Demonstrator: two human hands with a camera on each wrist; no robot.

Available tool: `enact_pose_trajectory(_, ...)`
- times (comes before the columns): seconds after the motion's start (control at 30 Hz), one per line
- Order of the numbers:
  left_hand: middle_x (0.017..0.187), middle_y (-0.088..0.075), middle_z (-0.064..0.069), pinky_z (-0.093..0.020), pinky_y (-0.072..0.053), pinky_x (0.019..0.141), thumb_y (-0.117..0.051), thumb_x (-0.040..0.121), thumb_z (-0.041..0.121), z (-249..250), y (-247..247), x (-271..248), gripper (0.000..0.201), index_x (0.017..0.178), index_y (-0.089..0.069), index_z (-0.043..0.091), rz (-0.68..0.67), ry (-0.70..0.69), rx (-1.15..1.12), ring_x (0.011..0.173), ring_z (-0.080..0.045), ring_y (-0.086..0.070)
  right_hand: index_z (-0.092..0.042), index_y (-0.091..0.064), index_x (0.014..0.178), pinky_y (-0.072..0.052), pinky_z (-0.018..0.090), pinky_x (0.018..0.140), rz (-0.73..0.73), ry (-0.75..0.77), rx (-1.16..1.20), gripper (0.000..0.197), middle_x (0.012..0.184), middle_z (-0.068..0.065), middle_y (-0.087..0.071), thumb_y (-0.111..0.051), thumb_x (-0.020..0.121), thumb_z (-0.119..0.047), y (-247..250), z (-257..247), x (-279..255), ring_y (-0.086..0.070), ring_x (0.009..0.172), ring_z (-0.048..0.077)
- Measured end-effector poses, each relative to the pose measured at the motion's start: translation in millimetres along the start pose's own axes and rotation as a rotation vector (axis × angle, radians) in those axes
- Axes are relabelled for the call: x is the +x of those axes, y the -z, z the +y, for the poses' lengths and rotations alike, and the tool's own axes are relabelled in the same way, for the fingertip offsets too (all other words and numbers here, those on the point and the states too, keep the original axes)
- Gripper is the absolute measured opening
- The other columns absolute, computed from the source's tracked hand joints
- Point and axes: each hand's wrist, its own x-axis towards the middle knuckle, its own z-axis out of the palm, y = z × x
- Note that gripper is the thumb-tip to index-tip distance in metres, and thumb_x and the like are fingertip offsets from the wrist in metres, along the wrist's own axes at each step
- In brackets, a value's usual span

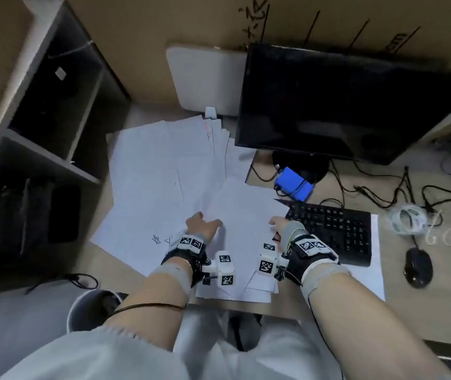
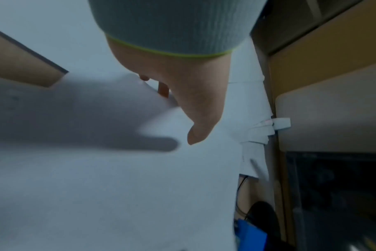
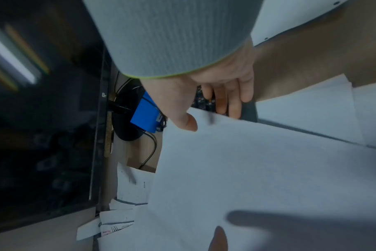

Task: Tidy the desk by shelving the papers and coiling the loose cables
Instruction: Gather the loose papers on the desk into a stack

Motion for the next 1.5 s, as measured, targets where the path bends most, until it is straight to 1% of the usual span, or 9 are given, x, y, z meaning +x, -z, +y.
enact_pose_trajectory(0.27, 0.105, -0.062, -0.004, -0.03, -0.046, 0.082, -0.067, 0.081, 0.021, -15, 8, 11, 0.023, 0.102, -0.06, 0.012, -0.137, 0.04, -0.084, 0.089, -0.027, -0.06, -0.02, -0.046, 0.075, -0.048, 0.041, 0.093, -0.034, 0.06, -0.189, 0.022, 0.08, 0.001, -0.046, -0.063, 0.088, -0.024, -10, 6, -1, -0.045, 0.068, 0.017)
enact_pose_trajectory(0.37, 0.106, -0.062, -0.008, -0.034, -0.047, 0.084, -0.061, 0.086, 0.009, -15, 19, -2, 0.017, 0.101, -0.061, 0.018, -0.103, 0.007, -0.257, 0.094, -0.028, -0.061, -0.011, -0.056, 0.083, -0.048, 0.038, 0.077, 0.017, 0.127, -0.254, 0.018, 0.078, 0.008, -0.053, -0.062, 0.089, -0.026, -16, -1, -7, -0.051, 0.065, 0.023)
enact_pose_trajectory(0.5, 0.099, -0.074, -0.008, -0.035, -0.059, 0.078, -0.061, 0.081, 0.018, -31, 27, -16, 0.022, 0.101, -0.069, 0.013, -0.006, 0.023, -0.404, 0.09, -0.027, -0.071, -0.01, -0.06, 0.122, -0.055, 0.041, 0.088, -0.059, 0.201, -0.259, 0.04, 0.106, 0.013, -0.068, -0.067, 0.086, -0.025, -38, 0, -18, -0.066, 0.093, 0.03)
enact_pose_trajectory(0.77, 0.074, -0.047, 0.004, -0.026, -0.035, 0.074, -0.049, 0.09, 0.018, -80, 69, -52, 0.01, 0.081, -0.052, 0.016, 0.343, 0.219, -0.633, 0.062, -0.008, -0.042, -0.002, -0.063, 0.123, -0.051, 0.032, 0.089, -0.143, 0.486, -0.563, 0.035, 0.113, 0.003, -0.063, -0.055, 0.091, -0.014, -102, -23, -73, -0.064, 0.102, 0.027)
enact_pose_trajectory(0.93, 0.115, -0.06, 0.003, -0.039, -0.049, 0.095, -0.082, 0.056, 0.058, -125, 79, -23, 0.103, 0.141, -0.039, 0.02, 0.28, 0.385, -0.884, 0.101, -0.021, -0.065, -0.009, -0.03, 0.151, -0.038, 0.037, 0.107, -0.225, 0.425, -0.924, 0.071, 0.147, 0.011, -0.044, -0.055, 0.094, -0.042, -160, -32, -65, -0.046, 0.133, 0.033)
enact_pose_trajectory(1.1, 0.143, -0.045, 0.004, -0.05, -0.052, 0.093, -0.089, 0.016, 0.066, -155, 82, 27, 0.143, 0.144, -0.03, 0.037, 0.354, 0.458, -0.946, 0.111, -0.03, -0.065, -0.009, -0.019, 0.152, -0.04, 0.05, 0.107, -0.197, 0.352, -1.048, 0.099, 0.154, 0.017, -0.03, -0.068, 0.08, -0.055, -200, -28, -34, -0.041, 0.135, 0.04)
enact_pose_trajectory(1.27, 0.12, -0.063, -0.009, -0.029, -0.05, 0.08, -0.078, 0.074, 0.027, -148, 100, 29, 0.062, 0.129, -0.056, 0.007, 0.172, 0.378, -0.703, 0.098, -0.028, -0.065, -0.008, -0.043, 0.143, -0.047, 0.042, 0.103, -0.231, 0.352, -0.926, 0.069, 0.14, 0.014, -0.054, -0.072, 0.083, -0.027, -214, -38, -42, -0.056, 0.123, 0.033)
enact_pose_trajectory(1.37, 0.083, -0.05, -0.011, -0.028, -0.041, 0.06, -0.065, 0.062, 0.01, -127, 118, 25, 0.03, 0.09, -0.057, 0.001, 0.234, 0.46, -0.667, 0.057, -0.021, -0.042, -0.014, -0.047, 0.142, -0.044, 0.037, 0.103, -0.243, 0.315, -0.788, 0.057, 0.144, 0.008, -0.05, -0.064, 0.089, -0.022, -213, -52, -50, -0.052, 0.128, 0.031)
enact_pose_trajectory(1.5, 0.084, -0.053, -0.011, -0.024, -0.036, 0.057, -0.06, 0.07, 0.005, -83, 150, 35, 0.011, 0.079, -0.06, 0.011, 0.312, 0.322, -0.59, 0.071, -0.025, -0.05, -0.005, -0.055, 0.134, -0.046, 0.036, 0.095, -0.136, 0.437, -0.524, 0.044, 0.123, 0.012, -0.061, -0.059, 0.093, -0.02, -206, -73, -44, -0.059, 0.113, 0.031)
